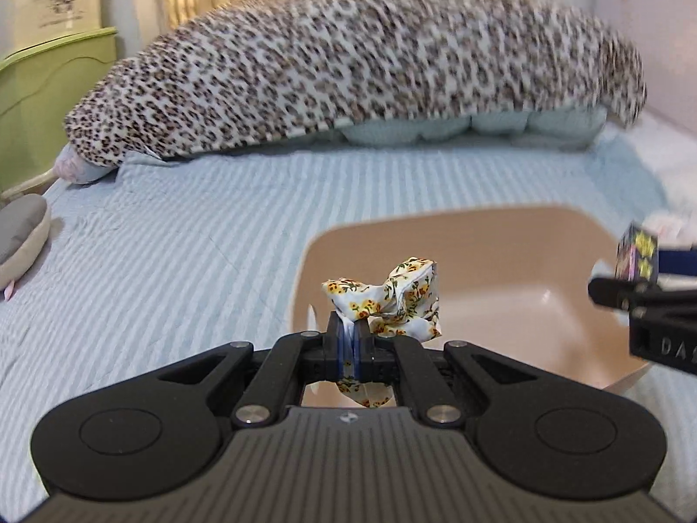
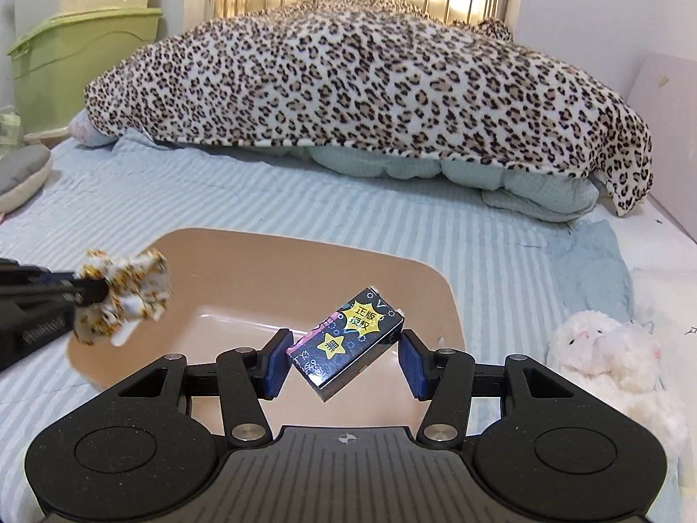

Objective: Organize objects
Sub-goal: 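Carry both items over the basket and open both tools to drop them, then grasp the herb bag with the left tool while the right tool grasps the orange plush, then lift both items over the basket and open both tools to release them, then grasp the black box with the left tool while the right tool grasps the blue-and-white box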

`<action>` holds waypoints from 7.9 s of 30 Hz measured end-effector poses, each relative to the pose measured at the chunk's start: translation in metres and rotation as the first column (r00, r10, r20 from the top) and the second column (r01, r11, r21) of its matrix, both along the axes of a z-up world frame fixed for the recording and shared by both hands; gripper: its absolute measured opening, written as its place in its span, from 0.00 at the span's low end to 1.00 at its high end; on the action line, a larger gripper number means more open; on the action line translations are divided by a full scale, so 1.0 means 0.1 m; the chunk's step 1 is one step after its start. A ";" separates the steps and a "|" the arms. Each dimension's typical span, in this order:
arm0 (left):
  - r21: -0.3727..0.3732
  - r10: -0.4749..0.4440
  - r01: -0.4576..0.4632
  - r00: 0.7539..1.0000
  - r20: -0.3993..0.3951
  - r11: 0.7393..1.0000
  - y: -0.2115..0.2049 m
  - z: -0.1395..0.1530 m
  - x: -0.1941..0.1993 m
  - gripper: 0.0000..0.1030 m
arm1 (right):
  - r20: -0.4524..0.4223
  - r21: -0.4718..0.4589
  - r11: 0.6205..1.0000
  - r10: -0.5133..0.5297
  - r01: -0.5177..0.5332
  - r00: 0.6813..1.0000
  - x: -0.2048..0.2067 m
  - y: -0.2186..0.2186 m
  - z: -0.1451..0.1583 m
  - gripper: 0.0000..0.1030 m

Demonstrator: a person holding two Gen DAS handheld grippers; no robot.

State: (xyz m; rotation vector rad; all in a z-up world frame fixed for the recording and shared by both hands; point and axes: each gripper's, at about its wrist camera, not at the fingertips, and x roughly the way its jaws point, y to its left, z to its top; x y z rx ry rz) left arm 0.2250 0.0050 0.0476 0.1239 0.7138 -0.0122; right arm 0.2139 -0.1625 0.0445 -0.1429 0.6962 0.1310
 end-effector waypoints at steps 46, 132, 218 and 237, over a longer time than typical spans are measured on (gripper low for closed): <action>-0.021 -0.001 -0.004 0.981 -0.194 1.000 0.34 -0.43 -0.86 0.83 | -0.175 -0.038 0.997 -0.076 0.070 0.982 -0.88 -0.51 -0.53 1.00; -0.182 -0.127 0.130 0.991 0.031 0.975 0.21 0.07 -0.66 0.14 | 0.045 0.207 0.978 -0.019 0.009 0.999 -0.61 -0.55 0.01 0.13; -0.135 -0.125 0.088 0.947 -0.296 0.987 0.08 -1.21 -0.63 0.88 | -0.303 0.019 0.999 0.042 -0.038 0.952 -0.82 -0.09 -1.33 1.00; -0.081 -0.184 0.172 0.966 -0.182 0.982 -0.07 -1.19 -0.64 0.32 | -0.257 0.112 0.993 0.057 -0.029 0.965 -0.88 -0.15 -1.34 0.52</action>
